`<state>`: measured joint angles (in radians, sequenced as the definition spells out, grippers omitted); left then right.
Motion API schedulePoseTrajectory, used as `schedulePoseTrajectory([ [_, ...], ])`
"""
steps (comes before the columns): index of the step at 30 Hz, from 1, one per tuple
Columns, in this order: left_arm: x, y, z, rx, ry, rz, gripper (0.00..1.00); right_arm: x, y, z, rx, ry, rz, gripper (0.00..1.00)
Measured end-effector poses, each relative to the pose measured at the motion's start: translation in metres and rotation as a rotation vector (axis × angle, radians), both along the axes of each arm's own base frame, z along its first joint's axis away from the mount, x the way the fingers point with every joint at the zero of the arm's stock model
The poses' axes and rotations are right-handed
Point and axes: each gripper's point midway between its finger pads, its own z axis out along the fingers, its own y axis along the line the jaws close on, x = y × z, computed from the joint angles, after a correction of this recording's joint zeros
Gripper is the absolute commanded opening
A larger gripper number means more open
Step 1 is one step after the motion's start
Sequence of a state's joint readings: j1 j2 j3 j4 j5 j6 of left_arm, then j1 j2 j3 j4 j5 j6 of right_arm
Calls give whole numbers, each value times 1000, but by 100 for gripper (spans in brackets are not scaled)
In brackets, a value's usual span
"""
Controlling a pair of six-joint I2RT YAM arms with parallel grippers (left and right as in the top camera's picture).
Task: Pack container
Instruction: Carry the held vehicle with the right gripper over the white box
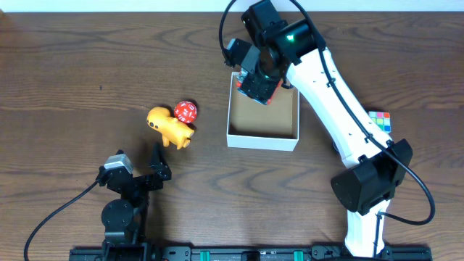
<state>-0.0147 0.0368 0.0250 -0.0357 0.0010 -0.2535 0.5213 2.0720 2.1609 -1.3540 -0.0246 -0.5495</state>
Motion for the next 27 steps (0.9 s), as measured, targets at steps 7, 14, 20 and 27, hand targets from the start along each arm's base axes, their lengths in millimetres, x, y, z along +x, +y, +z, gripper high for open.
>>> schedulePoseTrajectory([
  [7, 0, 0, 0, 0, 0, 0, 98, 7, -19, -2, -41, -10, 37, 28],
  [14, 0, 0, 0, 0, 0, 0, 98, 7, -29, -7, -61, 7, 52, 28],
  [20, 0, 0, 0, 0, 0, 0, 98, 5, -29, -10, -68, 17, 85, 24],
  [27, 0, 0, 0, 0, 0, 0, 98, -6, -32, -32, -93, 74, 143, 32],
])
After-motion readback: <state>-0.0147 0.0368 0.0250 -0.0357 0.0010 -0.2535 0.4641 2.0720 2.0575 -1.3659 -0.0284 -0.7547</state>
